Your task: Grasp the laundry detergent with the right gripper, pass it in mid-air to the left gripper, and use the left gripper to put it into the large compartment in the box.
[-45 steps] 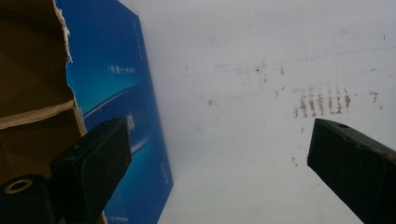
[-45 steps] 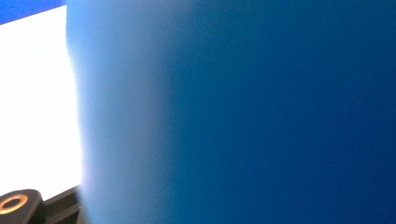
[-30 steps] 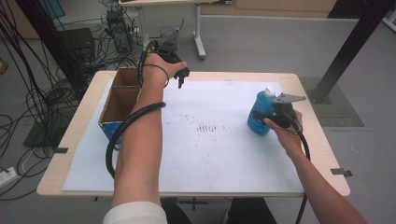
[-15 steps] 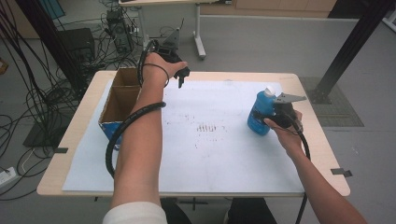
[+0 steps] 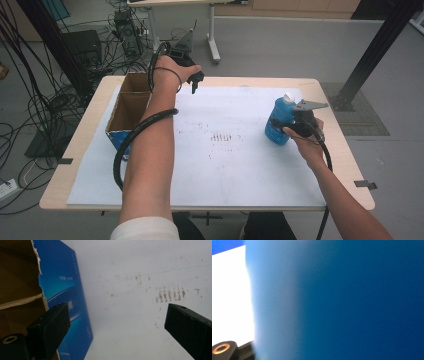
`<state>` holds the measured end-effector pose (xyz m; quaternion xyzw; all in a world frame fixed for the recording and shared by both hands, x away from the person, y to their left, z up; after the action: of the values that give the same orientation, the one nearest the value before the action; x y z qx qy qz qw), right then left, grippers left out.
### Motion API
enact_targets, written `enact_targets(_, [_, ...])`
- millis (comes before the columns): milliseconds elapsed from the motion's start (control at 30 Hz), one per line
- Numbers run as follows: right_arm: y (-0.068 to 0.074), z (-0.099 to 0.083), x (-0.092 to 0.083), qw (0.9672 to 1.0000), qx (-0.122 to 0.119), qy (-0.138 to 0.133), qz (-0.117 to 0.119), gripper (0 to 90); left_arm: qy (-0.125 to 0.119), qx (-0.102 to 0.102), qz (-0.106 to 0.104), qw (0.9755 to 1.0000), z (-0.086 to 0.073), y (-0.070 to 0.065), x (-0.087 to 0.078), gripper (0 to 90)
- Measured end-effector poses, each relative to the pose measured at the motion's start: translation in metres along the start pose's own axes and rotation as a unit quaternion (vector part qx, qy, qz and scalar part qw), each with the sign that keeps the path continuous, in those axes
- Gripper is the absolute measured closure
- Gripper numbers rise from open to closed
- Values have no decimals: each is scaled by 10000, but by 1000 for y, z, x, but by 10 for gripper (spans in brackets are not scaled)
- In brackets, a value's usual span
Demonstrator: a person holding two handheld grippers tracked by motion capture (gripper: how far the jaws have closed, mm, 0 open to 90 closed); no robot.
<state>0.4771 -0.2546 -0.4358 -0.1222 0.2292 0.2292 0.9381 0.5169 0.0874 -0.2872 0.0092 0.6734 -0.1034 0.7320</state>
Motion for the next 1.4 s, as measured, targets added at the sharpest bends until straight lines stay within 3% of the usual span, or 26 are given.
enact_targets(1400, [0, 0, 0, 10000, 0, 6, 8, 451, -15, 53, 0, 10000, -1, -1, -9, 69])
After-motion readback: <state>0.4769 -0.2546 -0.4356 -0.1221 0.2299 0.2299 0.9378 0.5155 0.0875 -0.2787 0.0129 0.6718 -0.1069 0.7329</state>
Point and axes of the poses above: each handheld gripper's, and its own axes: x roughly forward along the jaws, z roughly out of its top, y roughly to its left, the point moved 7 cm from there along x, roughly forward along the jaws, and after that the axes turned 13 degrees about -z, right-handed, at the moved point
